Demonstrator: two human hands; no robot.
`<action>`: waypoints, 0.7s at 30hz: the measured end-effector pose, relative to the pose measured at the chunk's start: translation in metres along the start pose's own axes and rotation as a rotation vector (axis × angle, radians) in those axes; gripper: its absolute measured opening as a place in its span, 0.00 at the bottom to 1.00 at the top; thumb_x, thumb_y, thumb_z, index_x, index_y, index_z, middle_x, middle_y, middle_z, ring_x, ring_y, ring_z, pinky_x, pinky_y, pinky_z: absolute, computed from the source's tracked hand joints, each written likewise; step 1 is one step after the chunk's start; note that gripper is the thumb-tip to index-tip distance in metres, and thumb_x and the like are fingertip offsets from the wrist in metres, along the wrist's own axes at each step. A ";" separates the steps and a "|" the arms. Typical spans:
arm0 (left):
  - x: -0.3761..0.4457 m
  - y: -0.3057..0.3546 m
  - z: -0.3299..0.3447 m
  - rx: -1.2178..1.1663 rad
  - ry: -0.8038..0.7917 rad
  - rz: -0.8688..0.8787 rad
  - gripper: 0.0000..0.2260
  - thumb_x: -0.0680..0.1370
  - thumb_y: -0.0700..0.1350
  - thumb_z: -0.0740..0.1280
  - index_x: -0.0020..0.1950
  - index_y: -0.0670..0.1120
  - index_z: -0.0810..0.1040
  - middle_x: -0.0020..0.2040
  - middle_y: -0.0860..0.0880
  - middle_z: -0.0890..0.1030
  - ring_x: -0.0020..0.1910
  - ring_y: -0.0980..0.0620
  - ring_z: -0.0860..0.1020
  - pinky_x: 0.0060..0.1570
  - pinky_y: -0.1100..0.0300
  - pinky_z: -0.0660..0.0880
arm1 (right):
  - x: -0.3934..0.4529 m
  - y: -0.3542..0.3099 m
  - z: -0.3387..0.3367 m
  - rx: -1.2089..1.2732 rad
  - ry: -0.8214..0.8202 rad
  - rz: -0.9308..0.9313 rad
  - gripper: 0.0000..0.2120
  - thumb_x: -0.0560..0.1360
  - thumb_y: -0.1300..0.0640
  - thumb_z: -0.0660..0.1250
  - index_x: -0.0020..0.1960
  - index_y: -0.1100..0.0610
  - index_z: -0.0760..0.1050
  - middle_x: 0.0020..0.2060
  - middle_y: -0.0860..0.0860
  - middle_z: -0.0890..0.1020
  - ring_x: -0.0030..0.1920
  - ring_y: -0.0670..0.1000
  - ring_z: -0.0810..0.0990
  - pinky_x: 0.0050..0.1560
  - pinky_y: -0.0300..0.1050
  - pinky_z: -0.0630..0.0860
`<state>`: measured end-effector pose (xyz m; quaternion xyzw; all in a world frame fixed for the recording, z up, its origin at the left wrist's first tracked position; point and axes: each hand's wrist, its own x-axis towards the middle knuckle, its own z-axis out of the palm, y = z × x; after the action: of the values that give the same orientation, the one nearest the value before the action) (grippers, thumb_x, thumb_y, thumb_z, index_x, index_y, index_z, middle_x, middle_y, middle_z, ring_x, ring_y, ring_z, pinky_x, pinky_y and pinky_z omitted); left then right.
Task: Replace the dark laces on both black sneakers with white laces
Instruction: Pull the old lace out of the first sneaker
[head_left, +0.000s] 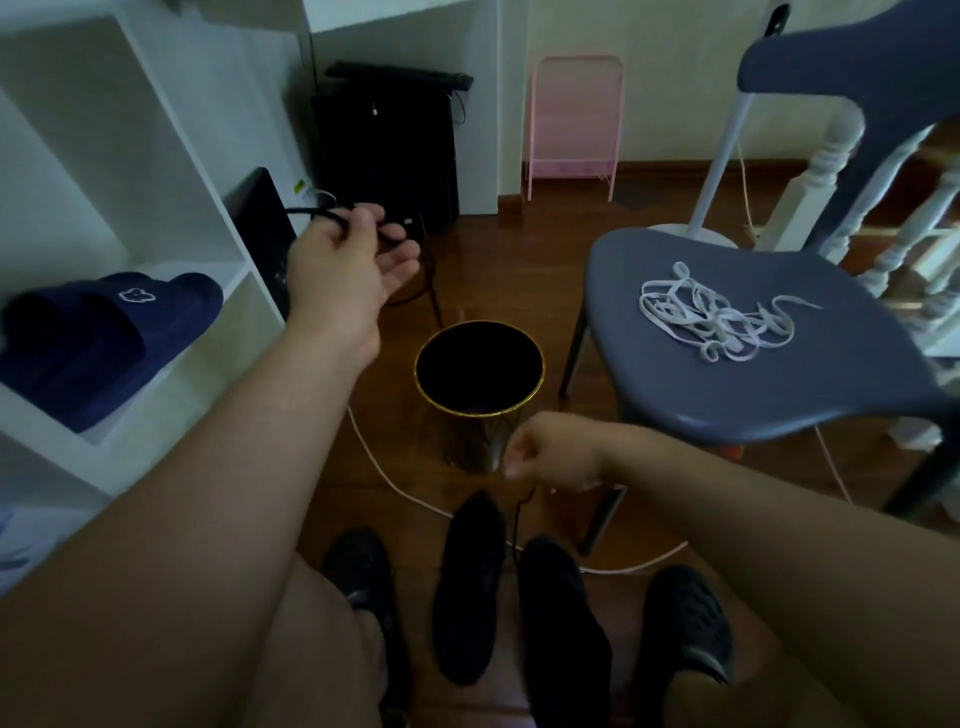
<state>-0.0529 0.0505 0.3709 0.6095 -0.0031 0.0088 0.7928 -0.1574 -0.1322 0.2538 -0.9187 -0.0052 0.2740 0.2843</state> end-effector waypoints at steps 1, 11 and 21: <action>-0.002 0.001 0.000 0.000 -0.030 -0.027 0.10 0.88 0.45 0.61 0.60 0.41 0.80 0.47 0.46 0.84 0.42 0.51 0.86 0.46 0.57 0.82 | 0.001 0.004 -0.005 0.073 0.135 0.008 0.06 0.80 0.52 0.71 0.56 0.49 0.78 0.47 0.45 0.82 0.48 0.48 0.81 0.48 0.43 0.78; -0.025 -0.006 0.014 0.009 -0.277 -0.137 0.10 0.88 0.44 0.60 0.57 0.42 0.80 0.44 0.47 0.85 0.42 0.51 0.86 0.44 0.58 0.83 | 0.012 -0.041 -0.011 0.638 0.122 -0.162 0.08 0.79 0.54 0.73 0.58 0.52 0.79 0.38 0.51 0.77 0.34 0.50 0.76 0.32 0.44 0.73; 0.025 -0.025 -0.017 0.334 0.087 0.173 0.09 0.86 0.47 0.62 0.52 0.49 0.81 0.41 0.52 0.78 0.40 0.56 0.77 0.45 0.57 0.75 | 0.007 0.032 -0.010 0.066 0.083 0.149 0.10 0.84 0.53 0.64 0.51 0.59 0.78 0.39 0.55 0.86 0.36 0.54 0.83 0.39 0.50 0.81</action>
<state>-0.0277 0.0605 0.3429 0.7289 -0.0196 0.1038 0.6764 -0.1510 -0.1636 0.2406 -0.9174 0.0840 0.2559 0.2931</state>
